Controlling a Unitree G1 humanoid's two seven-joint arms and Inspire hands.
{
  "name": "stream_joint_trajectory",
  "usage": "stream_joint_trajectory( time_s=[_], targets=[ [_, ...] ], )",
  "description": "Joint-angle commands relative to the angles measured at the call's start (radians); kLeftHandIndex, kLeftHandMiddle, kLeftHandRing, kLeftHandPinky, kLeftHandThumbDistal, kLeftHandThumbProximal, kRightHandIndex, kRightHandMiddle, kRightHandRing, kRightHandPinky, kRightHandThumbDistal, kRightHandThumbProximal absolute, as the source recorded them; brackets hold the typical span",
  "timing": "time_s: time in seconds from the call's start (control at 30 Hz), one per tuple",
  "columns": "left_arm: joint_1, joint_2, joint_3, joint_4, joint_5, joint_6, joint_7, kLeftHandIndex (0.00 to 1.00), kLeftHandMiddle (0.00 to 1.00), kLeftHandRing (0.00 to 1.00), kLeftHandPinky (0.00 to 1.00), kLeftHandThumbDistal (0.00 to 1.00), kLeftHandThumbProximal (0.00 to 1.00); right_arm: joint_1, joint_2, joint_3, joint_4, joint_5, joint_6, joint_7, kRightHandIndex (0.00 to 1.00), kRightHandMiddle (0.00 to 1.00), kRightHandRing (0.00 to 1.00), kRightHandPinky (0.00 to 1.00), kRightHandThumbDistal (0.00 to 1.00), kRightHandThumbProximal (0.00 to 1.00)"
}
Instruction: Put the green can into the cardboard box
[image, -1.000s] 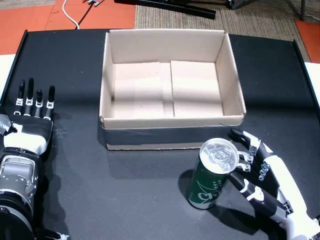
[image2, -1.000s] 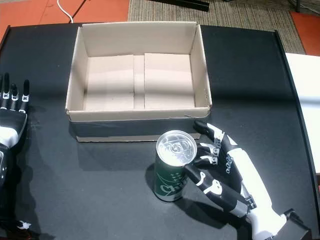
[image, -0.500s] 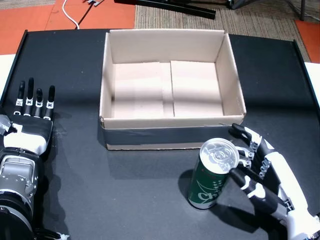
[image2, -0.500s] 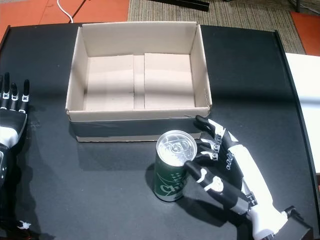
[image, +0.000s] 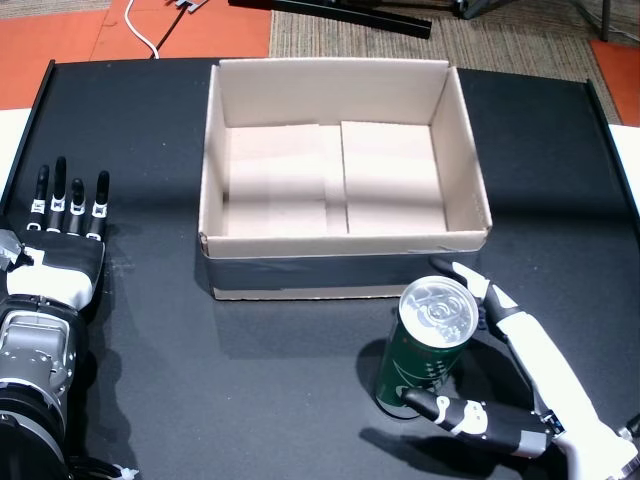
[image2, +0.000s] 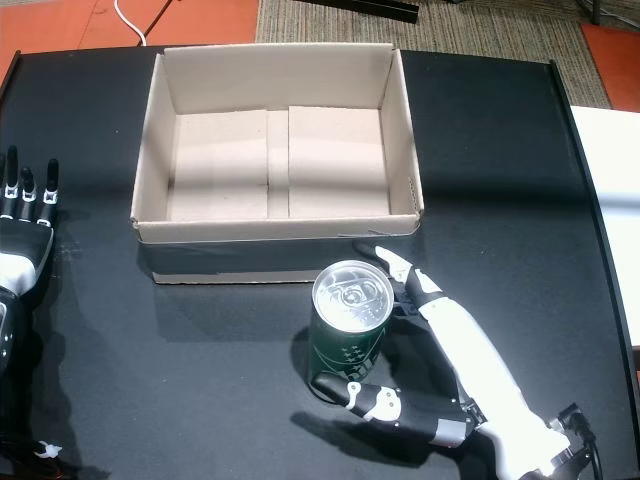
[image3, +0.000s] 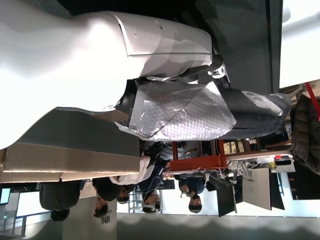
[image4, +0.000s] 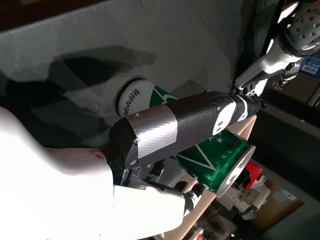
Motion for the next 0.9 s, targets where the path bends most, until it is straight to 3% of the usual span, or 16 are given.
stream_joint_trajectory(
  time_s=[0.0, 0.2, 0.33, 0.47, 0.67, 0.77, 0.87],
  targets=[
    [0.018, -0.002, -0.002, 0.005, 0.012, 0.002, 0.009, 0.49, 0.27, 0.44, 0.83, 0.75, 0.98, -0.013, -0.007, 0.021, 0.020, 0.011, 0.007, 0.004, 0.66, 0.78, 0.87, 0.97, 1.00, 0.67],
    [0.019, -0.003, 0.000, 0.004, 0.011, 0.003, -0.001, 0.50, 0.27, 0.45, 0.83, 0.76, 0.96, -0.069, 0.024, 0.029, 0.066, 0.117, 0.025, 0.133, 0.65, 0.79, 0.87, 0.95, 1.00, 0.68],
    [0.020, -0.004, 0.000, 0.004, 0.010, 0.004, -0.011, 0.48, 0.26, 0.45, 0.85, 0.84, 0.94, -0.121, 0.085, -0.013, 0.087, 0.297, 0.123, 0.412, 0.65, 0.78, 0.86, 0.94, 1.00, 0.65],
    [0.020, -0.005, -0.002, 0.004, 0.013, 0.002, -0.010, 0.49, 0.26, 0.45, 0.88, 0.82, 0.97, -0.160, 0.137, -0.064, 0.082, 0.442, 0.216, 0.658, 0.63, 0.76, 0.82, 0.91, 1.00, 0.60],
    [0.021, -0.005, 0.004, 0.004, 0.007, 0.004, -0.014, 0.49, 0.28, 0.44, 0.85, 0.83, 0.94, -0.215, 0.239, -0.183, 0.074, 0.651, 0.420, 0.978, 0.51, 0.65, 0.74, 0.84, 1.00, 0.48],
    [0.021, -0.005, 0.003, 0.004, 0.012, 0.002, -0.012, 0.49, 0.28, 0.44, 0.86, 0.80, 0.96, -0.240, 0.275, -0.208, 0.078, 0.685, 0.536, 1.053, 0.45, 0.58, 0.67, 0.79, 1.00, 0.51],
    [0.020, -0.008, 0.006, 0.004, 0.010, -0.005, -0.012, 0.48, 0.26, 0.43, 0.88, 0.82, 0.96, -0.260, 0.298, -0.214, 0.081, 0.687, 0.661, 1.097, 0.40, 0.51, 0.58, 0.74, 1.00, 0.42]
  ],
)
